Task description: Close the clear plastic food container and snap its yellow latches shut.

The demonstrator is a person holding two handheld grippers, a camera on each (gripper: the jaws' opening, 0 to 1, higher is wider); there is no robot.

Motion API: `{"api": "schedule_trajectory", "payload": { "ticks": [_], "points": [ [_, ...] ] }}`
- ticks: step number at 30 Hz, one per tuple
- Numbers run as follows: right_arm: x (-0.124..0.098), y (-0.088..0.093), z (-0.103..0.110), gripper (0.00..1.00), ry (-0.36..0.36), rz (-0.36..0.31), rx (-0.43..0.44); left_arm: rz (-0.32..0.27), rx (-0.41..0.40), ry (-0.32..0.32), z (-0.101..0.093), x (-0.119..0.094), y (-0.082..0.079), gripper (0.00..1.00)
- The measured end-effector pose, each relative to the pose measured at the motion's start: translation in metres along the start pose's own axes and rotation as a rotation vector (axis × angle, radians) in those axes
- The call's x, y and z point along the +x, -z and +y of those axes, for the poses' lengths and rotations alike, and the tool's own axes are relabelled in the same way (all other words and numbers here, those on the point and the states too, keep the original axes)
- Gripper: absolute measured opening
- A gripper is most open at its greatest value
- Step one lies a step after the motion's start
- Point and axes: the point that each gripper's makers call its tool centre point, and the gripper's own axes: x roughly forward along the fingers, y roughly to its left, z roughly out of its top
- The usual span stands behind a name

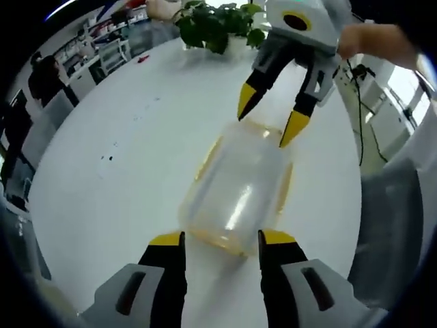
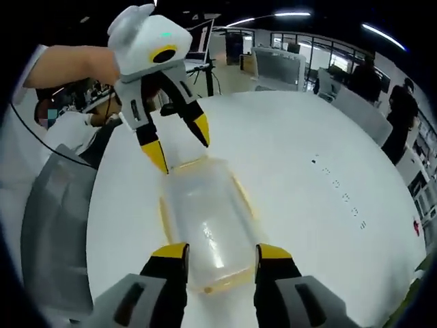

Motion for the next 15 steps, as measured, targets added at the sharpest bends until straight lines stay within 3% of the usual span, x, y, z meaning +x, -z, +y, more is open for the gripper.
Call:
{"api": "schedule_trajectory", "payload": {
  "ticks": [15],
  "points": [
    [0.017,-0.016,0.004,0.32,-0.031,-0.022,-0.065,-0.040,0.115,0.022,-0.016,0.016,-0.028,0.33]
  ]
}}
